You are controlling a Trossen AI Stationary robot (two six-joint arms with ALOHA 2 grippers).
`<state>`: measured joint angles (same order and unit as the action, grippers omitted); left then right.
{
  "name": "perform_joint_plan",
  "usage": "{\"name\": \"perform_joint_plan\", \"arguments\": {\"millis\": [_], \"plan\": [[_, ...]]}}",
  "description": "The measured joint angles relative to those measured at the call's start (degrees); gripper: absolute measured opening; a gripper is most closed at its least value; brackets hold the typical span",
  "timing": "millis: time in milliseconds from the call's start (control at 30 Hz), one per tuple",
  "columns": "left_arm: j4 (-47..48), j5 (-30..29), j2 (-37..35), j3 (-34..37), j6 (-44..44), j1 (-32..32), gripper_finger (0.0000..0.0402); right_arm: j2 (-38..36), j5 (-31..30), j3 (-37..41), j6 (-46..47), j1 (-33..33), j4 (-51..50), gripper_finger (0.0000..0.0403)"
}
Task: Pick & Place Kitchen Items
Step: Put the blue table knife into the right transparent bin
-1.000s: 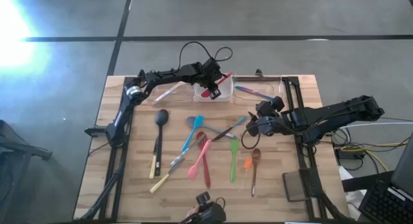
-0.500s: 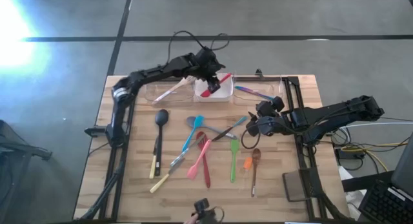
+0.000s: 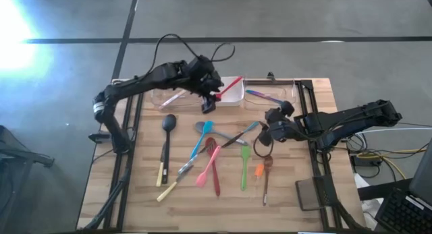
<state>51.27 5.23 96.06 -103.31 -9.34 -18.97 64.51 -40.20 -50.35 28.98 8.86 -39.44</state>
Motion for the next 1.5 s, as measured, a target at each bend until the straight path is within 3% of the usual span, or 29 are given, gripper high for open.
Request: {"name": "perform_joint_plan", "arguments": {"millis": [133,333,567,767,1067,1500], "plan": [[-1.76,-0.03,-4.74,7.11,1.32,3.81,0.0178,0.0,7.01,0.0,-8.2,0.0,0.6,0.0219],[-13.1,0.0,-15.31,24.79,7.64,7.61,0.0162,0.0,15.57,0.0,-18.91,-1.33,3.88,0.0219],[-28.26,-0.15,-29.46,44.39,16.04,8.33,0.0154,2.67,29.28,0.0,-27.7,-11.08,4.29,0.0219],[-38.02,-0.18,-38.47,55.34,19.61,8.31,0.0156,8.71,38.02,0.0,-35.53,-19.76,4.3,0.0219],[-47.95,-1.21,-45.04,63.22,19.61,8.27,0.0156,22.22,40.76,-3.64,-45.4,-22.8,3.17,0.0219],[-47.8,-2.35,-45.58,63.28,16.68,8.22,0.0156,36.06,45.42,-16.41,-52.68,-22.76,-3.11,0.0219]]}}
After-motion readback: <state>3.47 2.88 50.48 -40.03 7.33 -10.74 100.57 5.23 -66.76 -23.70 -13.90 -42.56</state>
